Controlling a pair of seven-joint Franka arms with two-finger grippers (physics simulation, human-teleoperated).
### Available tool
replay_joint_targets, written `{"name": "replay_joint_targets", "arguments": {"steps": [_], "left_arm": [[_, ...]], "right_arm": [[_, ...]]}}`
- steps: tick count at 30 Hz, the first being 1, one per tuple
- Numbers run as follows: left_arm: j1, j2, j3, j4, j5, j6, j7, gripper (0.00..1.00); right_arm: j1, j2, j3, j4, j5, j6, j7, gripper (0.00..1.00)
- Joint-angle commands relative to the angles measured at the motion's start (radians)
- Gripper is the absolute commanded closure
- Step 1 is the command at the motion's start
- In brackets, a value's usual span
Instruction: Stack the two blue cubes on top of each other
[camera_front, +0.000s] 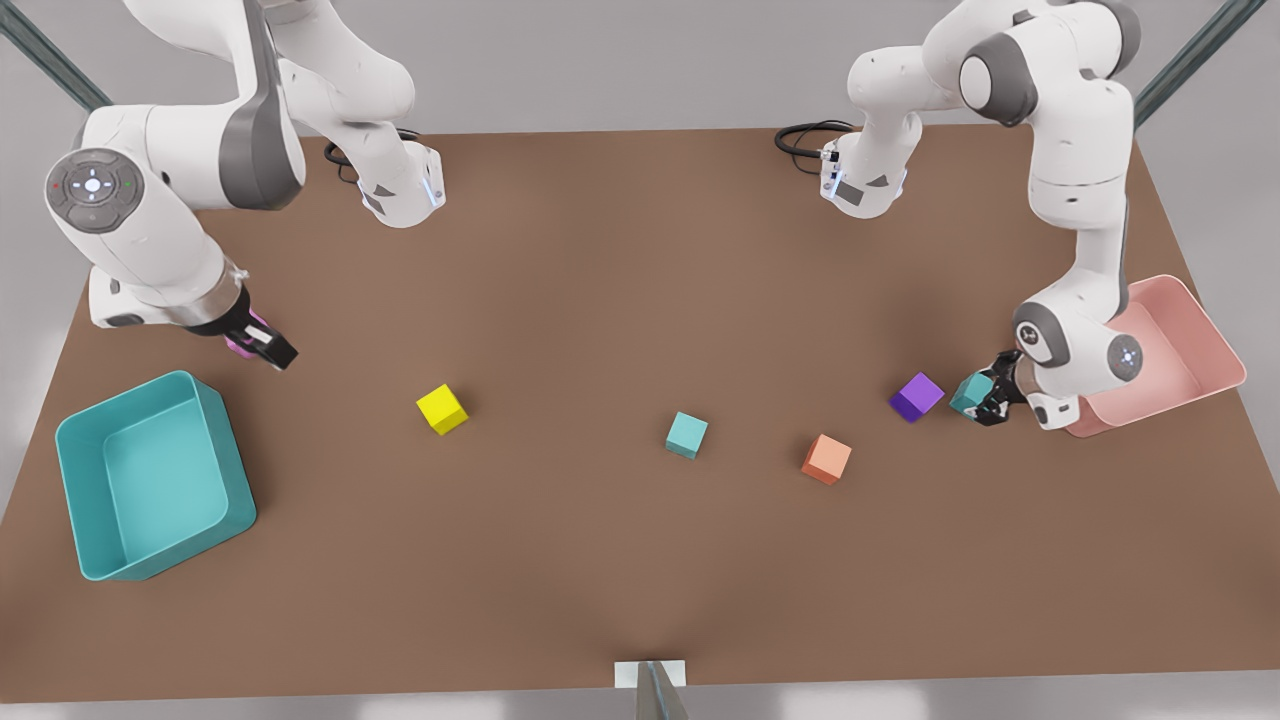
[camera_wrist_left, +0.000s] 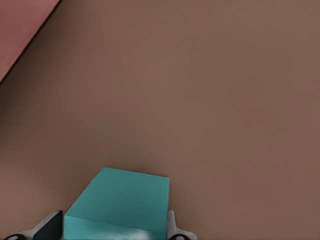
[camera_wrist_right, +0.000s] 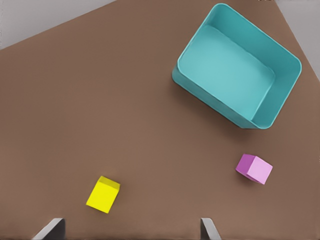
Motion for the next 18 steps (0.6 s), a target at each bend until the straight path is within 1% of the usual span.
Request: {"name": "replay_joint_targets", "arguments": {"steps": [1,2,3,4,8,9,10,11,12,13,14,15,16,17,18], "left_arm": [[-0.002,0.001,-0.001,0.0,0.0,0.009,-0.049,0.13],[-0.003,0.0,-0.001,0.0,0.0,0.009,-0.049,0.49],[-0.003,0.0,-0.001,0.0,-0.006,0.009,-0.052,0.63],[-0.005,-0.006,-0.001,0.002,-0.049,0.008,-0.052,0.67],[-0.005,-0.072,-0.001,0.011,-0.04,0.002,-0.047,0.67],[-0.019,-0.126,0.001,0.034,-0.038,-0.009,-0.047,0.67],[-0.019,-0.144,0.002,0.109,-0.038,-0.108,-0.057,0.67],[-0.02,-0.146,0.025,0.238,-0.038,-0.276,-0.092,0.67],[-0.057,-0.173,0.019,0.315,0.02,-0.391,-0.158,0.67],[-0.083,-0.177,-0.057,0.413,0.107,-0.498,-0.23,0.66],[-0.121,-0.177,-0.091,0.474,0.114,-0.558,-0.27,0.65],[-0.152,-0.171,-0.197,0.54,0.117,-0.599,-0.305,0.62],[-0.269,-0.125,-0.246,0.616,0.19,-0.619,-0.362,0.62],[-0.405,-0.082,-0.246,0.629,0.195,-0.618,-0.376,0.62],[-0.519,0.023,-0.246,0.723,0.195,-0.618,-0.406,0.62]], "right_arm": [[-0.003,0.008,-0.001,0.004,0.01,-0.033,-0.664,0.0],[-0.003,0.008,-0.001,0.009,0.01,-0.036,-0.664,0.0],[-0.003,0.007,-0.001,0.009,0.01,-0.036,-0.664,0.0],[-0.003,0.007,-0.001,0.009,0.011,-0.038,-0.664,0.0],[-0.003,0.007,-0.002,0.006,0.011,-0.039,-0.666,0.0],[-0.003,0.002,-0.002,0.006,0.011,-0.039,-0.666,0.0],[-0.003,0.002,-0.002,0.006,0.011,-0.039,-0.666,0.0],[-0.003,0.002,-0.002,0.006,0.011,-0.038,-0.666,0.0],[-0.003,0.001,-0.004,0.006,0.011,-0.039,-0.666,0.0],[-0.003,0.002,-0.004,0.006,0.011,-0.038,-0.666,0.0],[-0.003,0.004,-0.007,0.004,0.011,-0.038,-0.664,0.0],[-0.002,0.016,-0.007,0.004,0.011,-0.039,-0.647,0.0],[-0.003,0.028,-0.008,0.007,0.011,-0.039,-0.647,0.0],[-0.003,0.027,-0.008,0.004,0.014,-0.039,-0.653,0.0],[-0.002,0.033,-0.007,0.029,0.015,-0.044,-0.659,0.0]]}}
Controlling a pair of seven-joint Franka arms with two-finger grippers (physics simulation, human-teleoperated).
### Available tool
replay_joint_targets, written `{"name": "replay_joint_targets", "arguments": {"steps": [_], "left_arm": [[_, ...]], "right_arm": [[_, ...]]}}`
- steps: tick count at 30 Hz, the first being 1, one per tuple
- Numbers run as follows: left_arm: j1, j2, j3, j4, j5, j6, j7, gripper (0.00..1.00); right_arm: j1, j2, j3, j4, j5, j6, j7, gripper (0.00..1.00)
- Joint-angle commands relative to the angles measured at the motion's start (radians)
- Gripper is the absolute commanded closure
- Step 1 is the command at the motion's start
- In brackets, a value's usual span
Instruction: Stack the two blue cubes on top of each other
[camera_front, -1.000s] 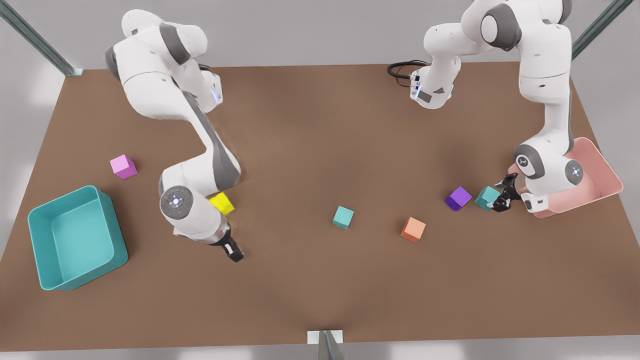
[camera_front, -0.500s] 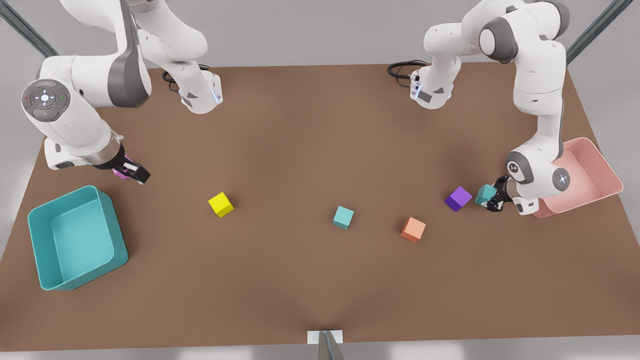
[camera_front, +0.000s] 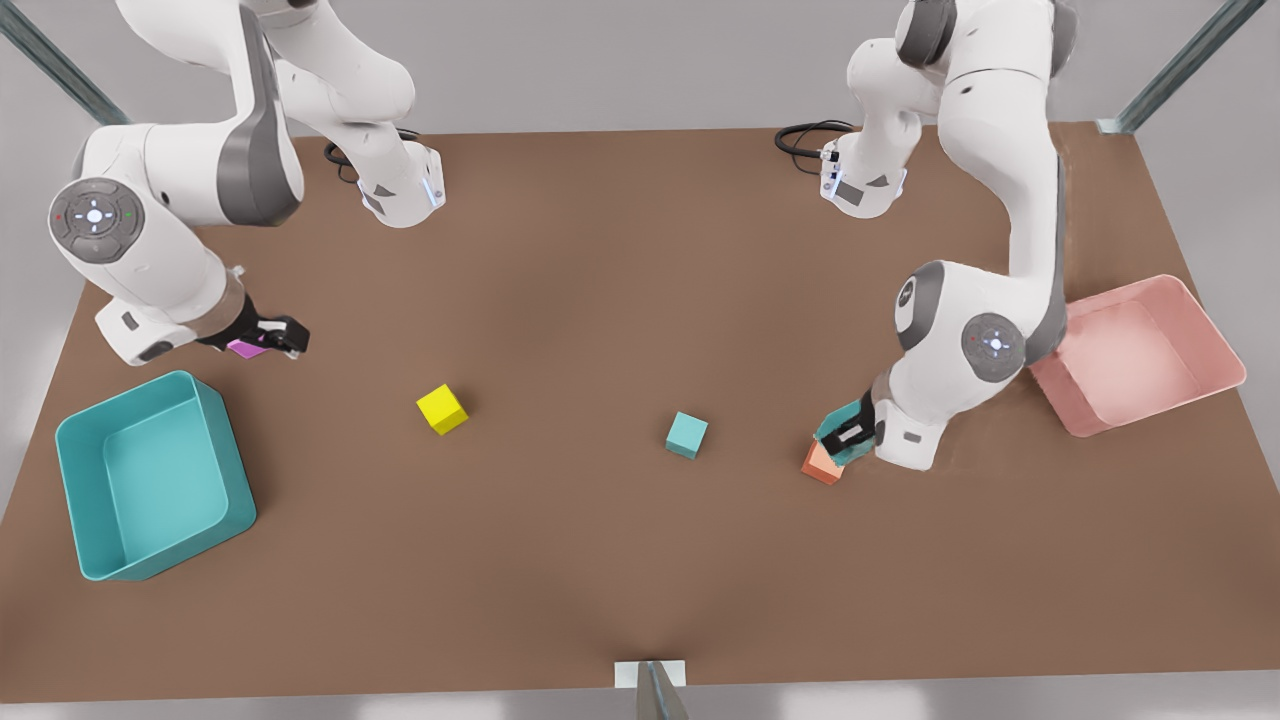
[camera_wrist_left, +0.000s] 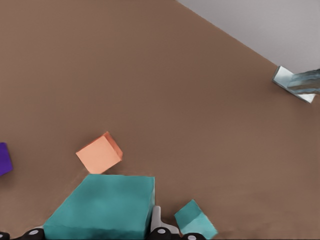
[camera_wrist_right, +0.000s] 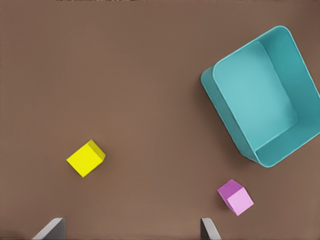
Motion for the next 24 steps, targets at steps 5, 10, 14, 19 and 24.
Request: {"name": "replay_joint_targets", "arguments": {"steps": [5,10,14,19,24], "left_arm": [[-0.235,0.271,-0.015,0.217,0.021,-0.118,-0.356,0.62],[-0.237,0.322,-0.015,0.215,-0.024,-0.038,-0.366,0.61],[-0.232,0.343,-0.012,0.226,-0.015,-0.001,-0.359,0.61],[-0.231,0.362,-0.011,0.226,-0.016,0.048,-0.36,0.61],[-0.225,0.365,-0.011,0.218,-0.021,0.019,-0.362,0.61]], "right_arm": [[-0.002,0.002,0.0,0.003,0.005,-0.013,-0.23,0.0],[-0.002,0.003,0.0,0.003,0.005,-0.012,-0.23,0.0],[-0.002,0.003,0.0,0.002,0.005,-0.013,-0.228,0.0],[0.0,0.012,0.003,-0.001,0.007,-0.036,-0.222,0.0],[0.0,0.02,0.003,-0.001,0.008,-0.035,-0.222,0.0]]}}
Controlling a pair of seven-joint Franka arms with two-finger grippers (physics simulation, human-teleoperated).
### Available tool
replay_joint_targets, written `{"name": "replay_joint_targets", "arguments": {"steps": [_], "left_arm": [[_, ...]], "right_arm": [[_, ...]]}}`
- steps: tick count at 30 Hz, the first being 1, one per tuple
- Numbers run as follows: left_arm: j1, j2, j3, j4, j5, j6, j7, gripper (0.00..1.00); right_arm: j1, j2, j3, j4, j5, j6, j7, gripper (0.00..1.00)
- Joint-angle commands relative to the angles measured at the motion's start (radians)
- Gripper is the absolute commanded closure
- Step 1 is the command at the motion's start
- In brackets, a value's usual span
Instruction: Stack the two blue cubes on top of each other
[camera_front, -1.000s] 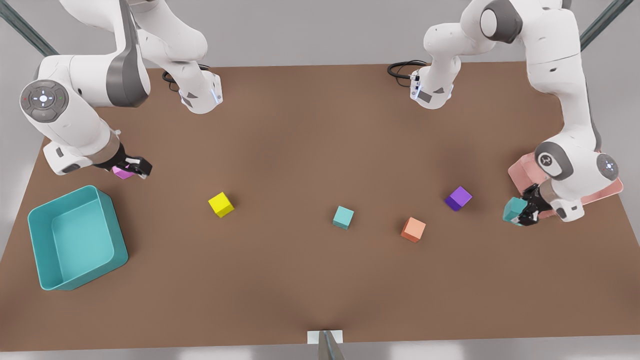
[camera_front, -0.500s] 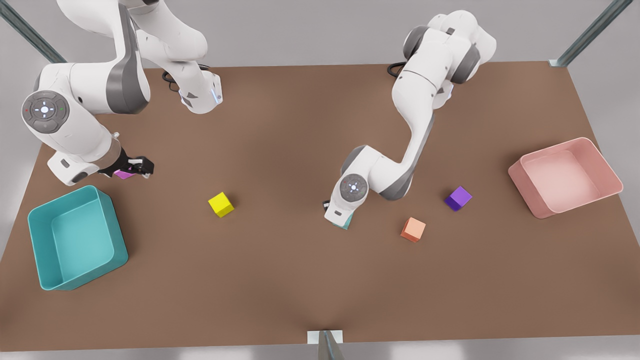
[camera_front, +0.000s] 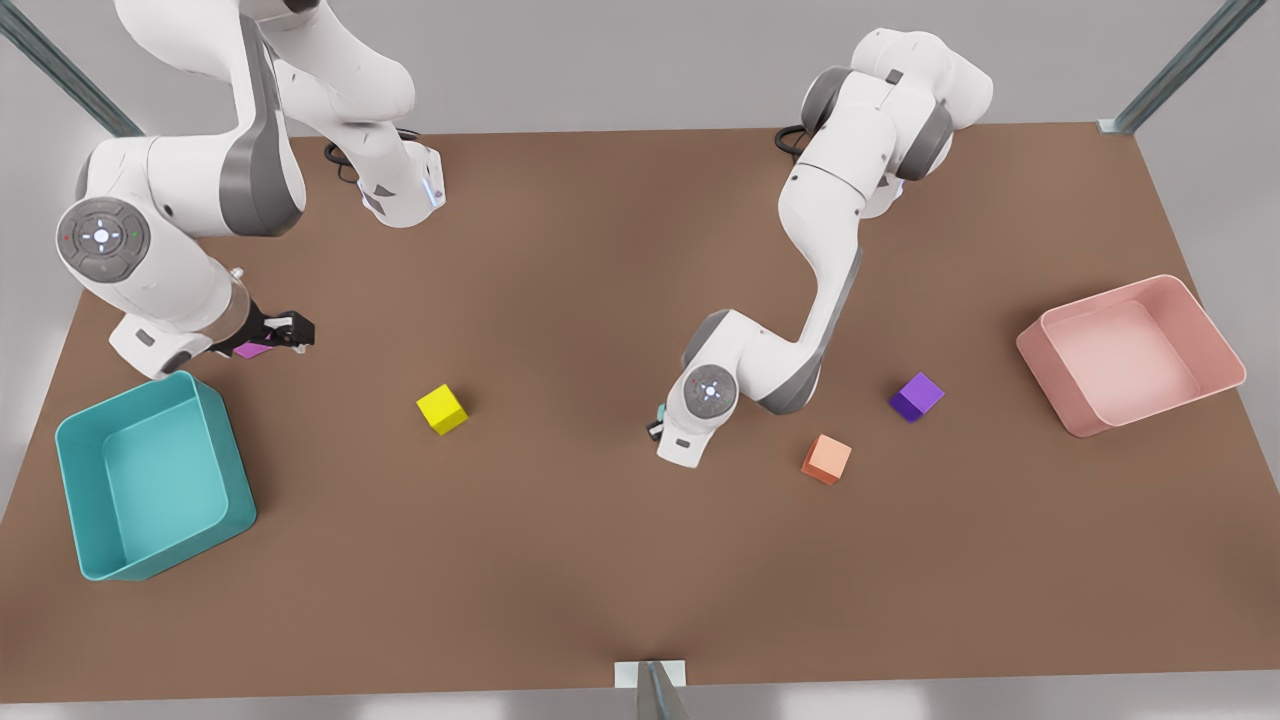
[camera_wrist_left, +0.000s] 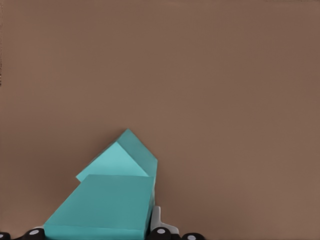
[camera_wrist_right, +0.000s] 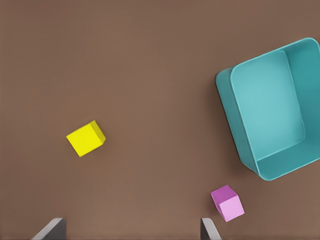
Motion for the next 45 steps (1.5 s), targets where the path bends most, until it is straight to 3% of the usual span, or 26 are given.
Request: {"name": "replay_joint_targets", "arguments": {"steps": [1,14,15,16,17,33,36,37,38,40,41,42,43,45], "left_arm": [[0.004,-0.001,0.0,0.0,-0.009,0.004,-0.085,0.6],[0.023,0.017,-0.003,-0.003,-0.014,0.013,-0.085,0.59],[0.023,0.02,-0.003,-0.003,-0.014,0.016,-0.085,0.39],[0.024,0.02,-0.003,-0.003,-0.014,0.016,-0.085,0.11],[0.026,0.02,-0.003,-0.003,-0.014,0.016,-0.085,0.0],[0.095,-0.05,-0.038,0.004,-0.006,-0.051,-0.085,0.0],[0.127,-0.122,-0.03,0.036,-0.006,-0.197,-0.081,0.0],[0.193,-0.126,-0.03,0.188,-0.012,-0.414,-0.078,0.0],[0.274,-0.133,-0.032,0.285,-0.009,-0.6,0.059,0.0],[0.404,-0.256,-0.03,0.285,0.167,-0.808,0.701,0.0],[0.455,-0.314,-0.03,0.261,0.23,-0.831,0.924,0.0],[0.509,-0.53,-0.038,-0.051,0.235,-0.689,1.091,0.0],[0.507,-0.618,-0.034,-0.193,0.233,-0.604,1.102,0.0],[0.49,-0.618,-0.029,-0.139,0.229,-0.696,1.096,0.0]], "right_arm": [[0.0,0.003,0.001,0.001,0.001,-0.003,-0.056,0.0],[0.0,0.022,0.0,0.001,0.0,0.0,-0.056,0.0],[0.0,0.026,0.0,0.005,0.0,0.0,-0.056,0.0],[0.0,0.028,0.0,0.007,0.0,0.002,-0.056,0.0],[-0.002,0.031,0.0,0.007,0.0,0.002,-0.057,0.0],[-0.005,0.043,-0.002,0.01,0.0,0.005,-0.062,0.0],[-0.005,0.043,-0.002,0.01,0.0,0.005,-0.063,0.0],[-0.005,0.04,-0.002,0.011,0.0,0.005,-0.063,0.0],[-0.005,0.036,-0.002,0.016,0.0,0.005,-0.063,0.0],[-0.005,0.028,-0.003,0.028,-0.002,0.005,-0.063,0.0],[-0.005,0.025,-0.003,0.03,-0.003,0.005,-0.063,0.0],[-0.005,0.011,-0.003,0.03,-0.002,0.005,-0.063,0.0],[-0.005,0.008,-0.003,0.033,-0.002,0.006,-0.063,0.0],[-0.005,0.008,-0.003,0.044,-0.002,0.005,-0.063,0.0]]}}
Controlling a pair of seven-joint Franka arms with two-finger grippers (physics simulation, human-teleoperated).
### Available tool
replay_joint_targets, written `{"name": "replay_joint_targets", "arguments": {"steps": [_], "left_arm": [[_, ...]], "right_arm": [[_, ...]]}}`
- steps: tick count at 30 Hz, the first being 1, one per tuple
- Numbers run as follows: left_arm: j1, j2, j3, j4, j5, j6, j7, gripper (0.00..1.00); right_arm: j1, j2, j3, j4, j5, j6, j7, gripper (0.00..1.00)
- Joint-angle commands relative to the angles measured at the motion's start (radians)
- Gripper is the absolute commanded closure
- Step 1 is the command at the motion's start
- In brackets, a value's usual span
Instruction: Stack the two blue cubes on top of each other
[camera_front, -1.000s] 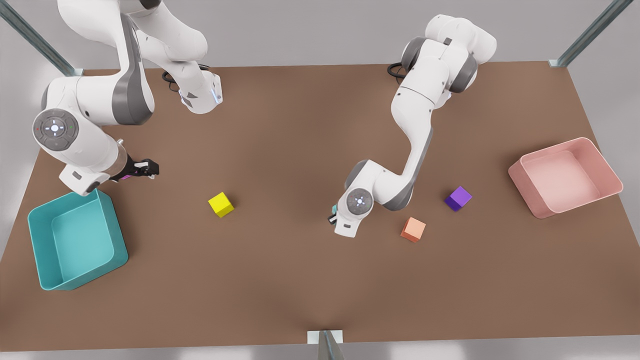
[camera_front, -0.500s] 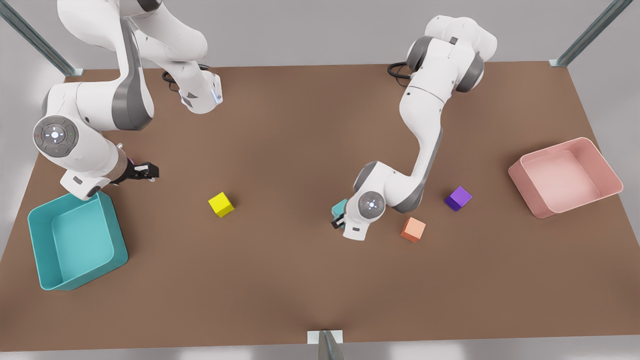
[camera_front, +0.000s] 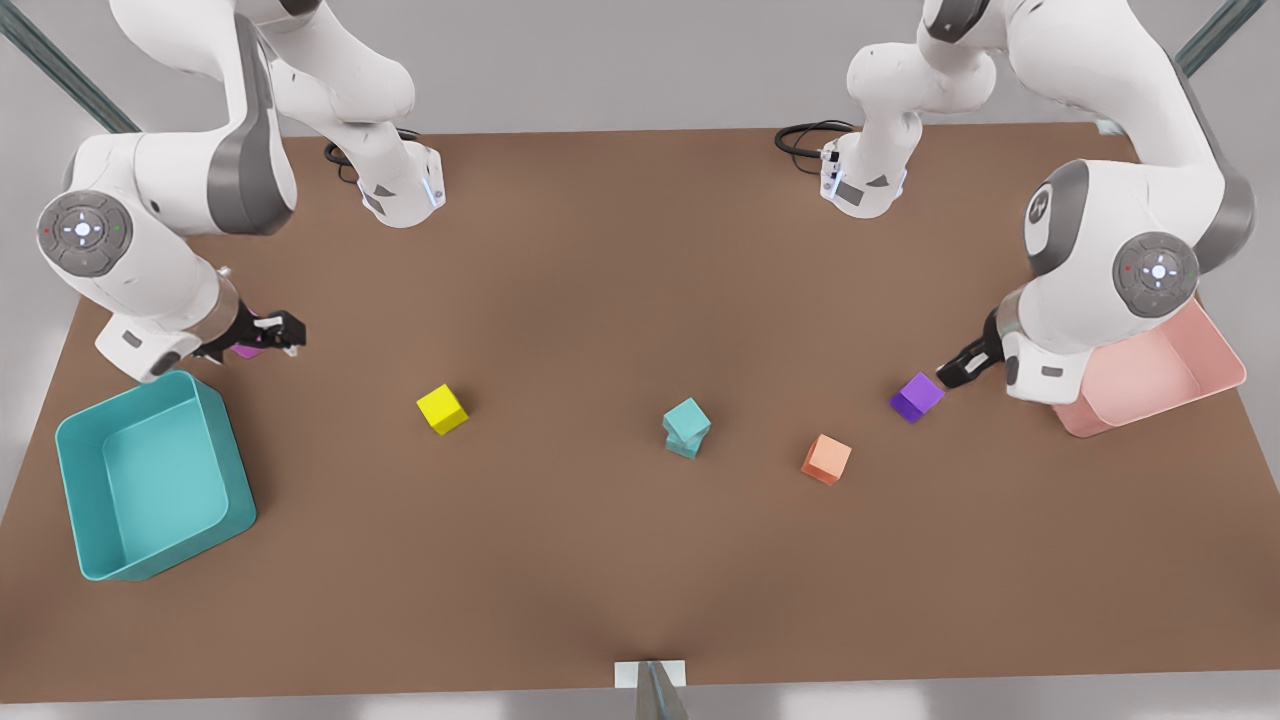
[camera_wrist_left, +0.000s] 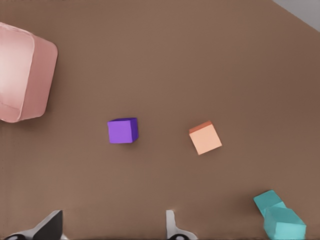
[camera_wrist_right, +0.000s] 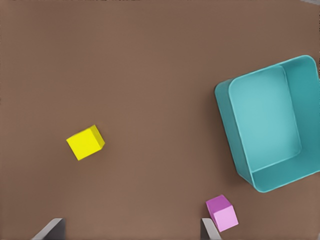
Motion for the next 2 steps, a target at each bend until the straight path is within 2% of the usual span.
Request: {"name": "replay_joint_targets", "arguments": {"steps": [1,2], "left_arm": [[-0.028,-0.024,0.015,-0.014,0.037,-0.15,0.821,0.0],[-0.028,-0.024,0.017,-0.014,0.037,-0.155,0.821,0.0]], "right_arm": [[0.0,-0.001,0.0,0.003,0.0,-0.001,-0.007,0.0],[0.0,-0.001,0.0,0.003,0.0,-0.001,-0.007,0.0]]}}
